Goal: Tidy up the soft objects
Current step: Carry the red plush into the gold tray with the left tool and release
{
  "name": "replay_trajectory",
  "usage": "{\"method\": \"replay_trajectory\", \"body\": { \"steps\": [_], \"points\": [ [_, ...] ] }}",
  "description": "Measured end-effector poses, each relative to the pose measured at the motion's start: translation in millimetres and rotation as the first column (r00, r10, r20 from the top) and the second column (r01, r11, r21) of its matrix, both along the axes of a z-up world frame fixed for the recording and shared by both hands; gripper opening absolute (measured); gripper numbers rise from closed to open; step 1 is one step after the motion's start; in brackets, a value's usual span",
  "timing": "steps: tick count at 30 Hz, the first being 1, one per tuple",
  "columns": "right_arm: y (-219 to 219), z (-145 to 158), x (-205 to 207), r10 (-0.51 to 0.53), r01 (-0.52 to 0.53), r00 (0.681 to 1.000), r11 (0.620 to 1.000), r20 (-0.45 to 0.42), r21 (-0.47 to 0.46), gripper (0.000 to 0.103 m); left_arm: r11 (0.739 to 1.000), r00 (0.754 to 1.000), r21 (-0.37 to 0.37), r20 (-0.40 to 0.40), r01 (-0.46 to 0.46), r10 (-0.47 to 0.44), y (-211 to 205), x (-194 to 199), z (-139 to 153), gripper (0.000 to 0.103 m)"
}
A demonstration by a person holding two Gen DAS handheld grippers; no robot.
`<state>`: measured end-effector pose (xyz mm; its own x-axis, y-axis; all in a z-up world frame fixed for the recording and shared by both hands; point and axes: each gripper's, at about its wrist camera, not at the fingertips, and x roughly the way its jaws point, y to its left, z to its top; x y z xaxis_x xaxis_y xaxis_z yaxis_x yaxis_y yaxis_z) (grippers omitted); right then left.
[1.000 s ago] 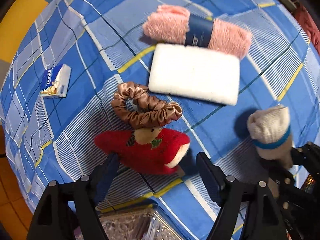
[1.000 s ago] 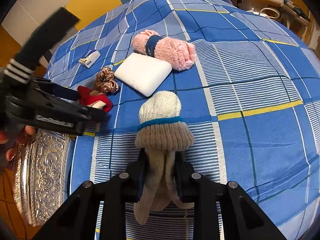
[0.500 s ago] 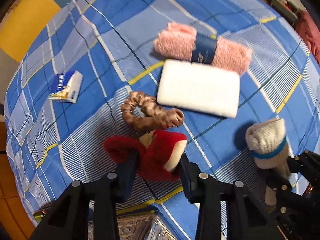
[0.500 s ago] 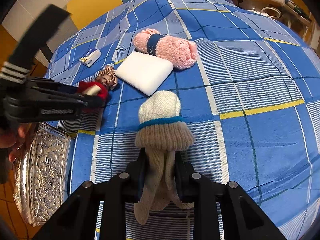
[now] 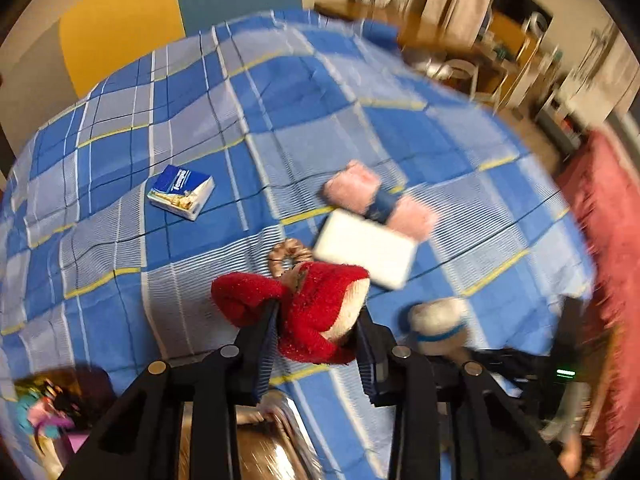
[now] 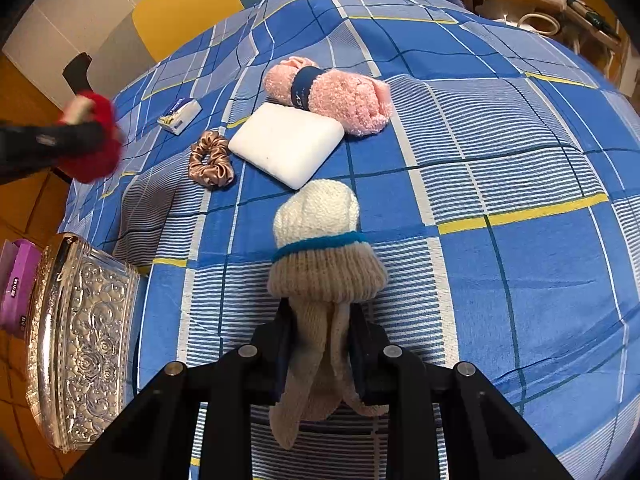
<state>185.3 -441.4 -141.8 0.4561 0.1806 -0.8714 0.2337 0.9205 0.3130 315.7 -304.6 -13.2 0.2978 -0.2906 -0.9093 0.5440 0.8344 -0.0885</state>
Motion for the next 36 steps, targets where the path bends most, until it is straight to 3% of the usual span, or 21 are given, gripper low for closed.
{"method": "replay_trajectory", "body": {
  "steps": [6, 15, 22, 27, 31, 36],
  "points": [
    [5.9, 2.8, -1.7, 0.002, -0.001, 1.0, 0.999, 0.02, -0.043, 0.026, 0.995, 0.997, -0.095, 0.082, 0.021, -0.013, 24.2, -37.4, 44.4, 0.035],
    [6.7, 11.1, -8.4, -0.002, 0.007, 0.998, 0.997, 0.063, -0.077, 0.025, 0.969, 0.994, -0.244, 0.097, -0.024, 0.048, 105.7, -70.4, 79.4, 0.035],
    [3.5, 18.9, -13.5, -0.017, 0.027, 0.995, 0.994, 0.097, -0.105, 0.025, 0.93, 0.983, -0.337, 0.046, -0.151, 0.176, 190.4, -84.3, 71.1, 0.035],
    [0.1, 21.2, -15.7, -0.038, 0.051, 0.993, 0.991, 0.108, -0.121, 0.025, 0.883, 0.963, -0.404, 0.018, -0.24, 0.27, 251.8, -99.0, 62.4, 0.035],
    [-5.7, 30.6, -20.6, -0.059, 0.08, 0.987, 0.987, 0.151, -0.136, 0.025, 0.854, 0.939, -0.421, 0.015, -0.306, 0.344, 296.0, -107.2, 54.3, 0.035],
    [-15.5, 37.8, -24.4, -0.093, 0.12, 0.977, 0.984, 0.19, -0.135, 0.025, 0.798, 0.891, -0.431, -0.034, -0.422, 0.453, 349.9, -105.8, 35.5, 0.035]
  ]
}}
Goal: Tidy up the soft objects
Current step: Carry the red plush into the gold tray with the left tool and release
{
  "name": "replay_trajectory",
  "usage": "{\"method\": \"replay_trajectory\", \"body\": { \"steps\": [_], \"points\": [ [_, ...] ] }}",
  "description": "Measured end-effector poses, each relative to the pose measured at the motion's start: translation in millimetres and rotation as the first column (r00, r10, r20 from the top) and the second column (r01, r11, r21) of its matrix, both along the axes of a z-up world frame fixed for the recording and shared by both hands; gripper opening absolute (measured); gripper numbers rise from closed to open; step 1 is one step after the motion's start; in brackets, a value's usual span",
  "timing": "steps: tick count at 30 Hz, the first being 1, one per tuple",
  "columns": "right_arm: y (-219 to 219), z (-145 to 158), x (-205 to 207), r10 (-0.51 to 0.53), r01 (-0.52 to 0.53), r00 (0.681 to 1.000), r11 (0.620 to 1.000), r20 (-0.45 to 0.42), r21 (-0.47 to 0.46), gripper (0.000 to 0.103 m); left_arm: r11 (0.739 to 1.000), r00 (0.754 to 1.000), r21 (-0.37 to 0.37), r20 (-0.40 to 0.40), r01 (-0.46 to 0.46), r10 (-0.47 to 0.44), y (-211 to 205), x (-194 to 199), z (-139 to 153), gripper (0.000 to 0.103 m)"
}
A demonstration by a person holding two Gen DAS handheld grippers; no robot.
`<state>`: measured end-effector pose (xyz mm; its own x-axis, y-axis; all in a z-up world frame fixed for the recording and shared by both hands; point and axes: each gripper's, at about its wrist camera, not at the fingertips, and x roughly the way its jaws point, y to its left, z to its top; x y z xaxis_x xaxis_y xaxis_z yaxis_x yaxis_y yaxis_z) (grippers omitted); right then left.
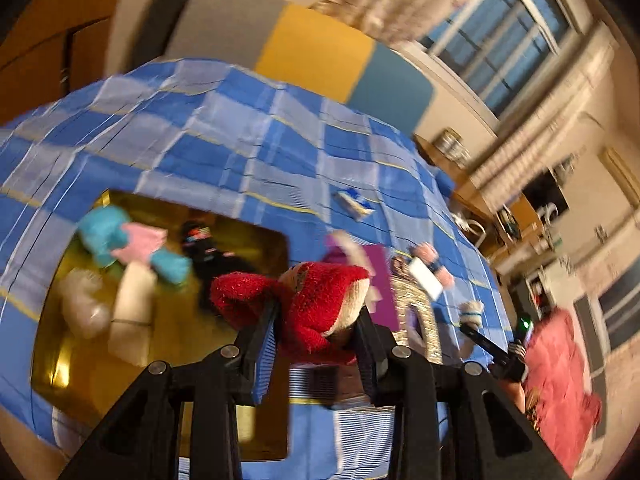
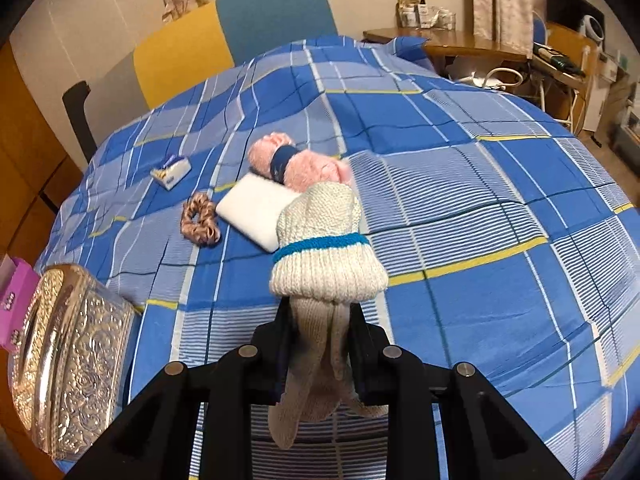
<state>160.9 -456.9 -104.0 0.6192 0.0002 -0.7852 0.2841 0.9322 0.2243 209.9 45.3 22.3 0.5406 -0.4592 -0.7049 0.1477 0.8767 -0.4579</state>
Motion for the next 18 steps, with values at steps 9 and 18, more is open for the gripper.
{"method": "replay_trajectory", "body": {
  "steps": [9, 18],
  "points": [
    [0.1, 11.4, -6.0, -0.008, 0.011, 0.997, 0.999, 0.071, -0.047, 0.025, 0.996, 0.994, 0.06, -0.091, -0.062, 0.067, 28.2, 15.3, -64.8, 0.035],
    [16.7, 25.4, -30.3, -0.042, 0.048, 0.988, 0.998, 0.147, -0.039, 0.025, 0.989, 0.988, 0.117, -0.113, -0.089, 0.102, 35.3, 44.3, -111.2, 0.06]
  ]
}}
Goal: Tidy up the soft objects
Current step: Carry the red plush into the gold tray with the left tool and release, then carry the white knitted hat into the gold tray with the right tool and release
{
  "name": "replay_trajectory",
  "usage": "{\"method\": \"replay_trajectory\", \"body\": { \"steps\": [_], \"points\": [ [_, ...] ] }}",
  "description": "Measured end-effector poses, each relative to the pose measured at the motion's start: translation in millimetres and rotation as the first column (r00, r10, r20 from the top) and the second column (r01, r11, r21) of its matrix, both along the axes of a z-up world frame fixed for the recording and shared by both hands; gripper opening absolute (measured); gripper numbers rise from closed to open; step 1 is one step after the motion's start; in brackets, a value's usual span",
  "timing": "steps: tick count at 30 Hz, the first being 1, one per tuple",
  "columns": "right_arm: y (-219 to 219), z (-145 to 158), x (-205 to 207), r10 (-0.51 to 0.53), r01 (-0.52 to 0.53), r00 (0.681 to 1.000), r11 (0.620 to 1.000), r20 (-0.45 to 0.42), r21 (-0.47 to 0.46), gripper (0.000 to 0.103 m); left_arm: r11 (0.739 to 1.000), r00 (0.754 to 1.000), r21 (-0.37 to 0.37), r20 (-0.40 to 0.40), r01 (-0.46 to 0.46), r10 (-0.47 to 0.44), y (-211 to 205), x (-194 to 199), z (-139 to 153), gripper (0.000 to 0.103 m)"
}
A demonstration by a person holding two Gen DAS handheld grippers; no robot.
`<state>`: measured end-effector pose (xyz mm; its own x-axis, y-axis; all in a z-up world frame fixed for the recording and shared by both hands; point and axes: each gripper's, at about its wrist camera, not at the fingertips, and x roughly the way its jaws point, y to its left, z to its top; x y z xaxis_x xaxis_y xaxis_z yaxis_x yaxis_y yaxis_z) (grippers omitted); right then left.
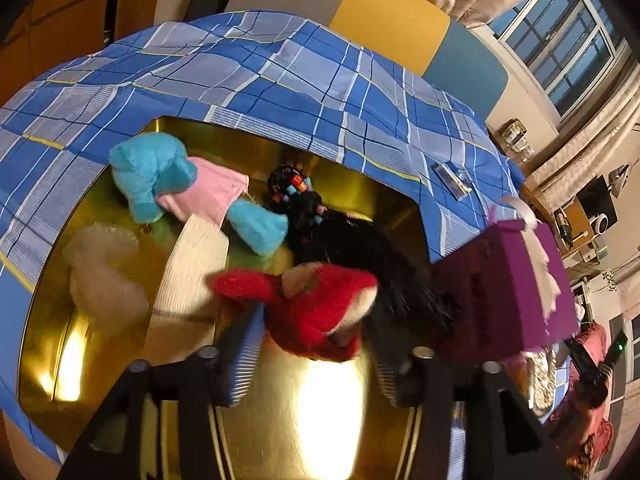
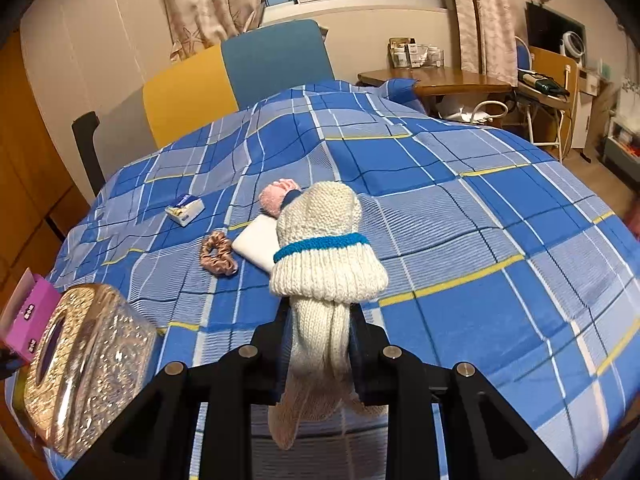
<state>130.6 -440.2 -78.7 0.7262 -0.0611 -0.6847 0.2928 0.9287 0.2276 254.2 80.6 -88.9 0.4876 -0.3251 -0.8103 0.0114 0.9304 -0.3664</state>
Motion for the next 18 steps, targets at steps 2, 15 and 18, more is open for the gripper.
{"method": "replay_trajectory", "body": {
  "steps": [2, 15, 18],
  "points": [
    [9.7, 0.4, -4.4, 0.005, -0.005, 1.0, 1.0, -0.006, -0.011, 0.025, 1.0, 1.0, -0.007, -0.017, 0.004, -0.004, 0.2, 6.2, -4.2, 0.069],
    [90.5, 71.2, -13.4, 0.116, -0.107, 0.989, 0.99, 0.087, -0.095, 0.025, 0.994, 0.989, -0.076, 0.121, -0.074, 0.083, 40.5, -42.7, 28.7, 0.07],
    [120.1, 97.5, -12.1, 0.176, -0.159, 0.974, 0.98, 0.146, -0.12, 0.025, 0.994, 0.984, -0.062, 0.15, -0.09, 0.099, 54.3, -57.6, 34.9, 0.07]
  ]
}}
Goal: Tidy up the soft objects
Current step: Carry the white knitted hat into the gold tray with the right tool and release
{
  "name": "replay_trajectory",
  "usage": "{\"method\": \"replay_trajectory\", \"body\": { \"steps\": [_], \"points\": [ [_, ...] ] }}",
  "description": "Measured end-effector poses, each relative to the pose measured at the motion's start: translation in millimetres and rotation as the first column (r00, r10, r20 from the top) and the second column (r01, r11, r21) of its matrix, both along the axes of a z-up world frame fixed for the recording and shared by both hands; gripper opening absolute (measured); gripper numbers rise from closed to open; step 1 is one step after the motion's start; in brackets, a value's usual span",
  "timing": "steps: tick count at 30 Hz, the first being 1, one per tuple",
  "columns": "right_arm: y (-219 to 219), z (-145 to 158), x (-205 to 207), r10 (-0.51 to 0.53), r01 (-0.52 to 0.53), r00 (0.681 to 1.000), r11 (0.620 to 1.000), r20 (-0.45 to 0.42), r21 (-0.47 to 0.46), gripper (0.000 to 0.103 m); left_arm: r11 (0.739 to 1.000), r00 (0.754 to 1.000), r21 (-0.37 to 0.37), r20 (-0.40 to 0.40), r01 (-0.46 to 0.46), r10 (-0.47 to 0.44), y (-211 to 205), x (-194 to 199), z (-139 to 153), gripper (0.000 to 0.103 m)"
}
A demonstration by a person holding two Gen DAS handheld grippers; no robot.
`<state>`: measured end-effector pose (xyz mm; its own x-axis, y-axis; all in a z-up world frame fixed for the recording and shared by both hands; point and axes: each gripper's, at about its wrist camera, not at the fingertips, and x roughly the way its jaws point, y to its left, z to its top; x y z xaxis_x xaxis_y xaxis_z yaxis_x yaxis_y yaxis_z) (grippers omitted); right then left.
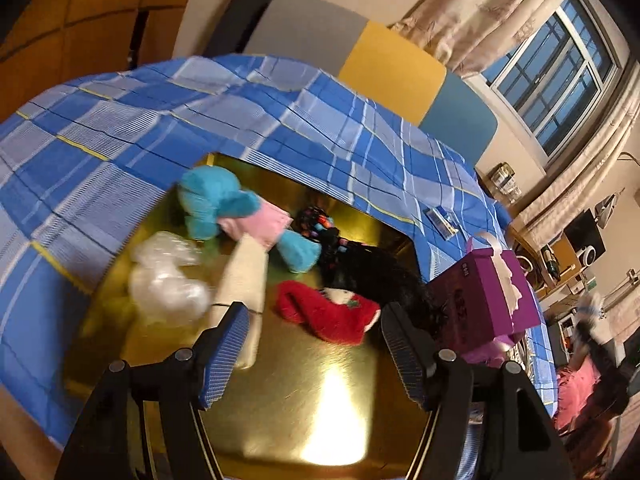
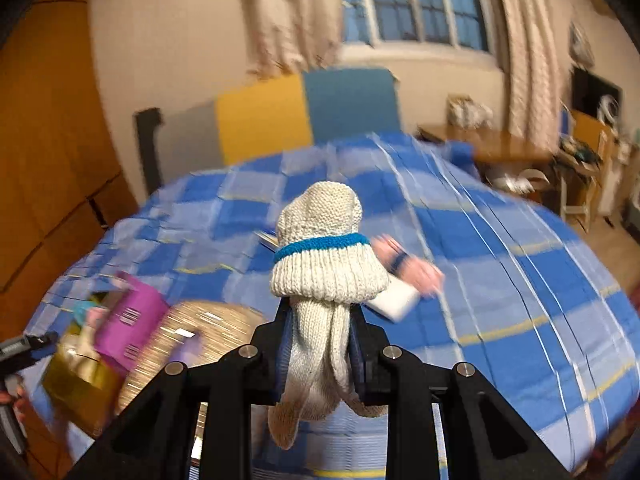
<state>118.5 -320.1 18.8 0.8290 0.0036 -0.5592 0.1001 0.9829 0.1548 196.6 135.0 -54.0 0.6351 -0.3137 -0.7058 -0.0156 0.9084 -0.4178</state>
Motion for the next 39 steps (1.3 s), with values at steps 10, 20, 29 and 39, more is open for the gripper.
{"method": "replay_trajectory", "body": {
  "steps": [10, 20, 29, 39],
  "points": [
    [145.8, 45.1, 16.6, 0.353, -0.354, 0.933, 0.935, 0.076, 0.005, 0.025, 0.996, 0.996, 0.015, 0.025, -0.091, 0.091, 47.8, -34.4, 13.7, 0.07],
    [311.3, -13.8, 26.6, 0.729, -0.745, 0.666, 0.659, -0.155, -0.104, 0.026, 0.992, 0.989, -0.021, 0.081, -0.122, 0.124, 76.3, -64.8, 29.1, 0.07],
    [375.8, -72.0, 41.5, 0.811, -0.863, 0.496, 0.501, -0.31, -0.071, 0.026, 0.977, 0.974, -0.062, 0.089, -0.204, 0.209, 108.2, -79.3, 32.8, 0.07],
    [435.5, -101.5, 58.6, 0.819, -0.913, 0.385, 0.406, -0.425, -0.043, 0.028, 0.968, 0.967, -0.09, 0.086, -0.233, 0.241, 125.7, -91.2, 31.7, 0.07]
  ]
}}
